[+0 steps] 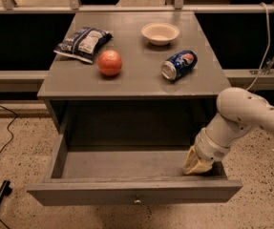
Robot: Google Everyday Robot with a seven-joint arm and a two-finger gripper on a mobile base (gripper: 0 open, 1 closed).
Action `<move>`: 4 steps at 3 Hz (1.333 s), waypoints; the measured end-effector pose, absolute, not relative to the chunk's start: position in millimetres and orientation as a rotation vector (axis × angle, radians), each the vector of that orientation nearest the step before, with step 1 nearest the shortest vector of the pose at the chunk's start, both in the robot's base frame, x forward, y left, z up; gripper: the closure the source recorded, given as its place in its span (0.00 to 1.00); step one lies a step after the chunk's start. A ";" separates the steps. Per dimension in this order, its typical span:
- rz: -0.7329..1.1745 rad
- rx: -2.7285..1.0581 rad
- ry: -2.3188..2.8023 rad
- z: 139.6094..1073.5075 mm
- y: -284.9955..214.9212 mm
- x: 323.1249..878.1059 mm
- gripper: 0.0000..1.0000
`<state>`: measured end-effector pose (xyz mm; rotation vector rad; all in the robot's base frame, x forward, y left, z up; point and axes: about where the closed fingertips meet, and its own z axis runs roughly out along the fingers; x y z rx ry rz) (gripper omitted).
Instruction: Open top drawer
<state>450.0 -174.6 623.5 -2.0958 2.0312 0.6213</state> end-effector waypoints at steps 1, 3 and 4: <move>0.747 -2.084 2.031 632.4 -169.1 409.7 1.00; 0.741 -2.058 1.998 650.2 -169.1 399.8 1.00; 0.611 -2.001 1.925 687.6 -175.4 404.2 1.00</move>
Offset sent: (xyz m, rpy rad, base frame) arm -0.1082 0.0167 0.0373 0.1374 0.1874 0.0282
